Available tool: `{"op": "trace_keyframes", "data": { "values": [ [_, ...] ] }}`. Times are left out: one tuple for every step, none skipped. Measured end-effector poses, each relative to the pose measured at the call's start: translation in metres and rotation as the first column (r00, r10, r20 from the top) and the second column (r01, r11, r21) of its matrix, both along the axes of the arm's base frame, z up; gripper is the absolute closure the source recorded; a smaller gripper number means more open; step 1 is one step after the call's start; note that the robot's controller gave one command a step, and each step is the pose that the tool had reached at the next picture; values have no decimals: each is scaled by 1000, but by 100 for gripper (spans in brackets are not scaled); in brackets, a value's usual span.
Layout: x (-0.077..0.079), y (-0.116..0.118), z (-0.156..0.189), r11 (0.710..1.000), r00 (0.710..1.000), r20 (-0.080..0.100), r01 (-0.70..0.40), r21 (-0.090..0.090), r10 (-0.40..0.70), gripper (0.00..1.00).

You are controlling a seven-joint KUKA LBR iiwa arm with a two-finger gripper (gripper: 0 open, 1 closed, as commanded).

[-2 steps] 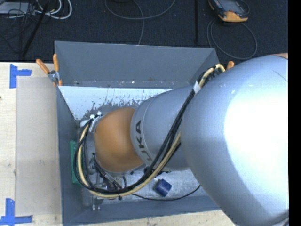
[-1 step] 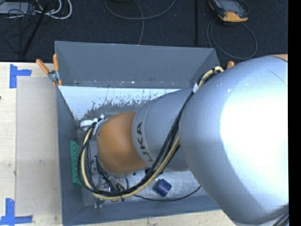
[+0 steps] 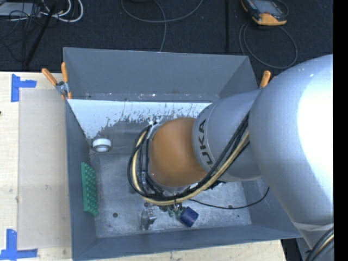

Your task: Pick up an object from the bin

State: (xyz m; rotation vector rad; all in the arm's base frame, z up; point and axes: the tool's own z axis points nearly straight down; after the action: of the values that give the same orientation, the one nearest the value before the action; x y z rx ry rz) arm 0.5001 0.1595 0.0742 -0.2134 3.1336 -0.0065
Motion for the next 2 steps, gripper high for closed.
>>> {"op": "trace_keyframes", "data": {
  "values": [
    [-21, -75, 13, 1000, 1000, -5, -30, 3, 30, 0],
    [-17, -129, 8, 997, 997, -4, -71, 3, 71, 0]
  ]
}}
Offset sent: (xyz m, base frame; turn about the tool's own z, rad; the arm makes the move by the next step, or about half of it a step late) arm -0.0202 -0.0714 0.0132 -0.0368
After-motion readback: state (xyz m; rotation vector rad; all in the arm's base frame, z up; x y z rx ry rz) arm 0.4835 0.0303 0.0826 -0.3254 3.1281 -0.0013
